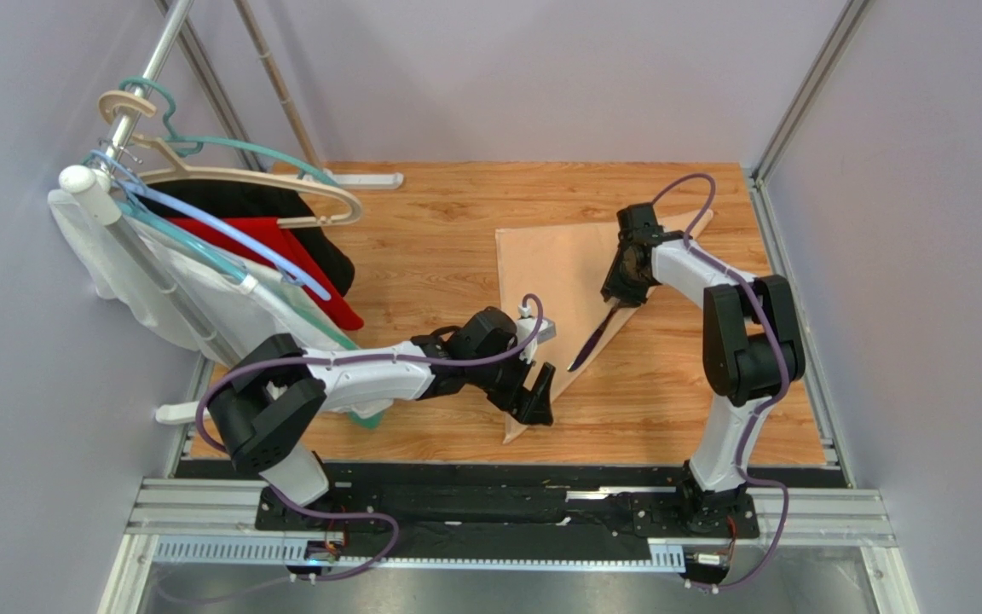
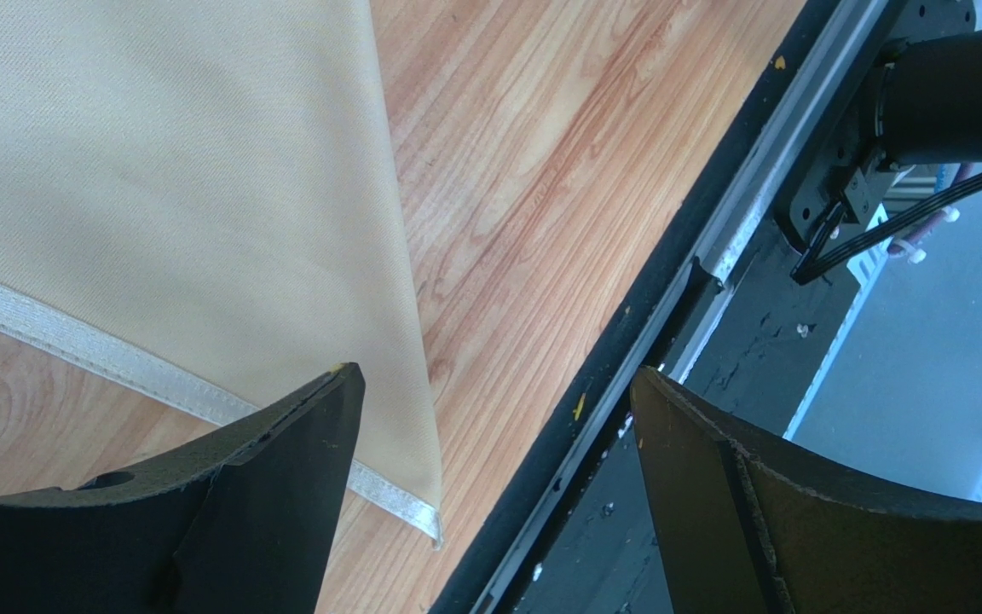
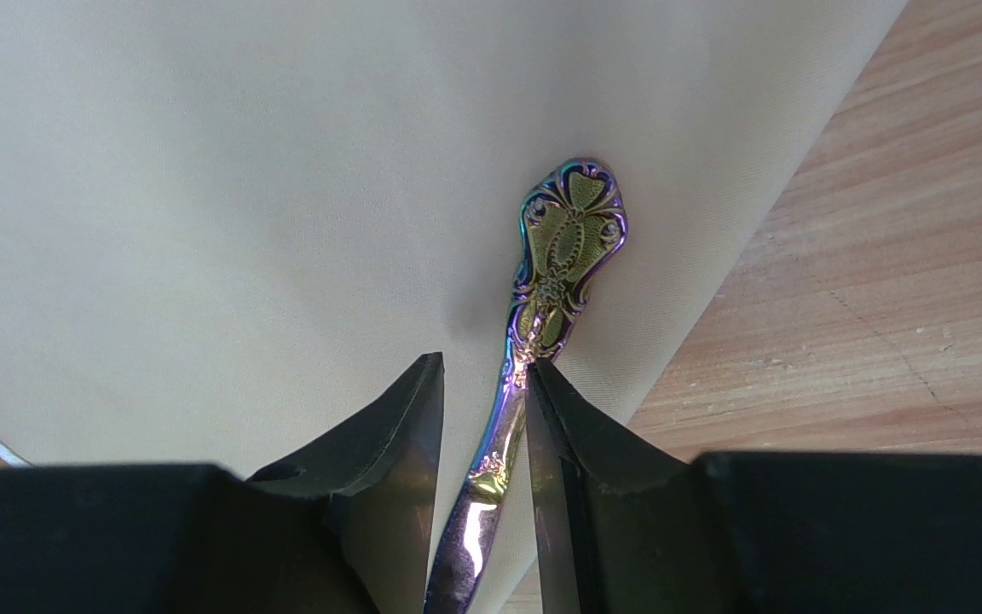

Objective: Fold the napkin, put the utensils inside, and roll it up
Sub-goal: Place the utensil onto the napkin

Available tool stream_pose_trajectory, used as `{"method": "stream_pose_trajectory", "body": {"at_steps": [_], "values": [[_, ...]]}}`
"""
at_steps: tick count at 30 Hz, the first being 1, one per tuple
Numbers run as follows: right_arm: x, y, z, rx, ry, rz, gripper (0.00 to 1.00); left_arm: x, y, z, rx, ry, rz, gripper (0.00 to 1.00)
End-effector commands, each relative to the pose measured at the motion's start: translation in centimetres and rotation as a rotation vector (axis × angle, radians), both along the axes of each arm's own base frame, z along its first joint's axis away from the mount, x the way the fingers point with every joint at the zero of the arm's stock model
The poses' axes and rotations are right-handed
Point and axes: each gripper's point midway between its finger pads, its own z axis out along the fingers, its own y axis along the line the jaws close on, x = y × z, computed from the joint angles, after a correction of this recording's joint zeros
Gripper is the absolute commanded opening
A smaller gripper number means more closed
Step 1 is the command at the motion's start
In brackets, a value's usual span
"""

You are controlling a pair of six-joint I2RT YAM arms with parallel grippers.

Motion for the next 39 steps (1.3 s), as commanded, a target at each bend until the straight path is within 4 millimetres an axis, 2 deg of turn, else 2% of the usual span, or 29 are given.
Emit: {"method": "stream_pose_trajectory", "body": {"at_steps": [1,5,6,15,22,24,27,34,39], "values": [[0.1,-1.0,0.4,-0.030,-0.008,-0.022,0.34,0.3,-1.0,1.2,-0.045,-0.019,-0.011,0.86],[-0.3,-1.5,0.6,-0.051,-0.013,-0.025,0.34,-0.1,-0.8,0.3,-0.030,0.002,-0.014,0.86],[-0.4,-1.5,0.4,-0.054,-0.007,-0.024,0.34,0.2,-1.2,0.6,-0.053,-0.011,-0.013,0.86],[0.5,-2.2,-0.3,-0.064,0.008,-0.032,0.31,0.0,-1.1,-1.3,-0.037,0.009,-0.008,0.86],[1.1,-2.2,0.2,-0.056,0.007,-0.031,0.30,-0.7,-0.1,-2.9,-0.006,0.035,-0.011,0.86],[1.6,-2.3,0.5,-0.060,0.001,-0.028,0.30,-0.8,0.0,-3.1,-0.002,0.038,-0.011,0.86],[1.6,-2.3,0.0,-0.066,0.029,-0.016,0.30,-1.0,0.3,-3.4,0.002,0.041,-0.009,0.86],[0.3,-3.2,-0.9,-0.116,0.071,-0.011,0.27,-1.1,0.3,-3.2,-0.006,0.045,-0.005,0.86],[0.0,-3.6,-0.3,-0.125,0.059,-0.019,0.28,-1.1,0.3,-3.2,-0.006,0.045,-0.005,0.86]]}}
